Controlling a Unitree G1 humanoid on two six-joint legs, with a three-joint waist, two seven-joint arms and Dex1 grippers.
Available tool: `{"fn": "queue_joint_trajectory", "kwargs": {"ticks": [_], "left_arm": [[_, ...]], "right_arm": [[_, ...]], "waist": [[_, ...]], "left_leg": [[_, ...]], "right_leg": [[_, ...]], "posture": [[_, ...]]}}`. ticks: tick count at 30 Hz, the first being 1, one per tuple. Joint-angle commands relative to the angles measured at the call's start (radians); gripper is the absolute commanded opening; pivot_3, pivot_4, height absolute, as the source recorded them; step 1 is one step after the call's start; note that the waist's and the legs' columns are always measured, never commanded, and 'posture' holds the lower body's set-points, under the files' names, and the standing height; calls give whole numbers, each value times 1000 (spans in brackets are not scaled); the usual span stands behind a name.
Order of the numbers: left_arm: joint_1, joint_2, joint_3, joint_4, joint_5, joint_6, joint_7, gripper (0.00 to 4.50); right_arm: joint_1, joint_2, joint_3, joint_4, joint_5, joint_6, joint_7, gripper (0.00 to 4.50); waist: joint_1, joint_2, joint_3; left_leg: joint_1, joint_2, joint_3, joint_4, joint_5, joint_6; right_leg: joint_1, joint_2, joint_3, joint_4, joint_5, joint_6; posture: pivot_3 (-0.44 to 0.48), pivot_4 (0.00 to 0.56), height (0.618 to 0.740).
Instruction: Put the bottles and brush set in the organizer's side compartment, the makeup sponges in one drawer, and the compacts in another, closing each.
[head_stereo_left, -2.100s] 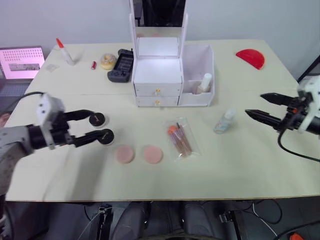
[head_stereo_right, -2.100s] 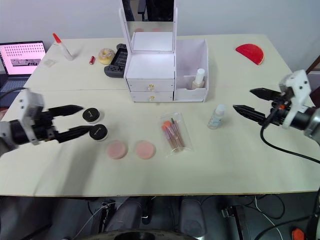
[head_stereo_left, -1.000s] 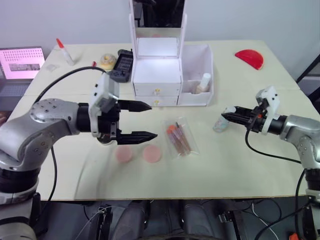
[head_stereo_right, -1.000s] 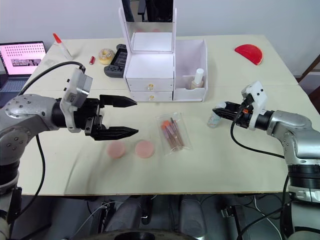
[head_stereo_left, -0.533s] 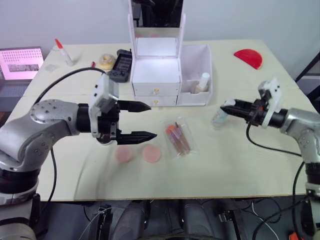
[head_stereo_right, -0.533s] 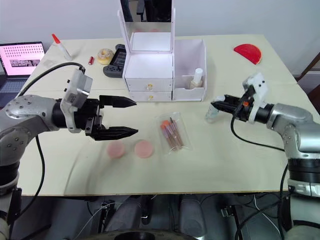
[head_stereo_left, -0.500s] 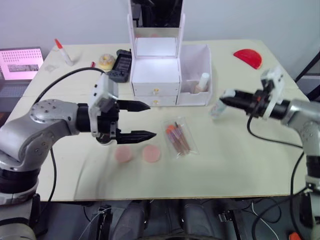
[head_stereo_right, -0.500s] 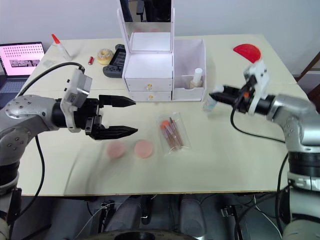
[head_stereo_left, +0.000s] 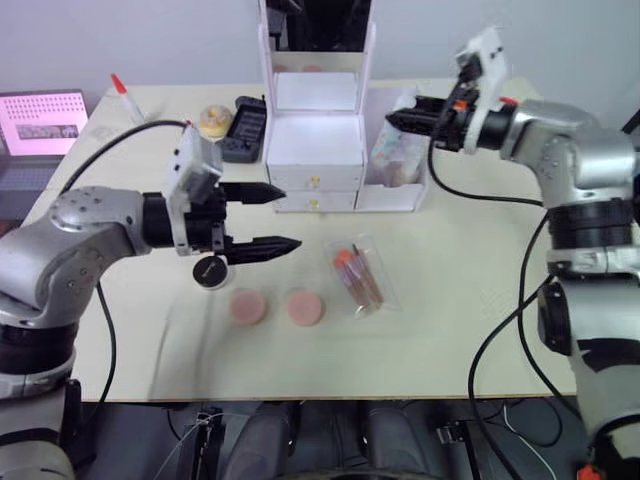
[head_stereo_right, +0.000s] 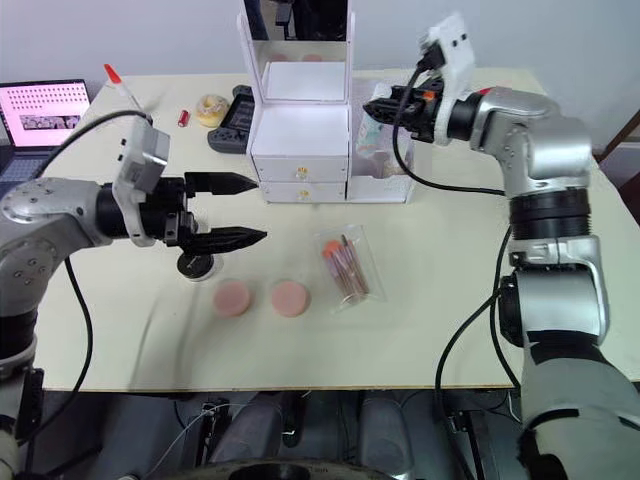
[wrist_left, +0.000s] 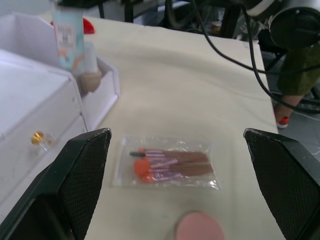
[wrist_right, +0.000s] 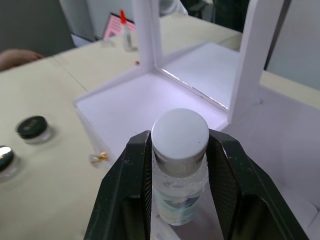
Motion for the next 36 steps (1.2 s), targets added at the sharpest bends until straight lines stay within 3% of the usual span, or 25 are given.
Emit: {"fn": "queue_joint_trajectory", "kwargs": {"ticks": [1,12,25,32,36], "left_arm": [[-32,1,33,-16,-11,-7,6,4500],[-62,-15,59,-17,-36,2,57,4500],[-61,-20,53,-23,-31,8,65,4500],[-58,-17,49,-17,-21,2,57,4500],[-53,-14,51,-15,-16,-1,53,4500]], "right_arm": [[-61,16,0,74,-54,-83,10,1062],[-78,112,39,296,-203,-220,-12,1062],[-57,166,31,384,-274,-295,-29,1062],[-56,145,21,302,-263,-287,13,4438],[-58,113,12,224,-256,-264,40,4438]], "waist": [[-1,0,0],[-7,0,0],[-8,0,0],[-19,0,0],[-32,0,0]], "left_leg": [[0,0,0,0,0,0],[0,0,0,0,1,-1],[0,1,-1,0,3,-5],[0,1,-2,0,3,-5],[1,1,-2,0,3,-5]], "right_leg": [[0,0,0,0,0,0],[-1,1,0,2,1,-1],[-1,2,0,3,2,-2],[-1,3,0,3,2,-2],[-2,3,0,3,2,-2]], "posture": [[0,150,738],[0,150,738],[0,150,738],[0,150,738],[0,150,738]]}}
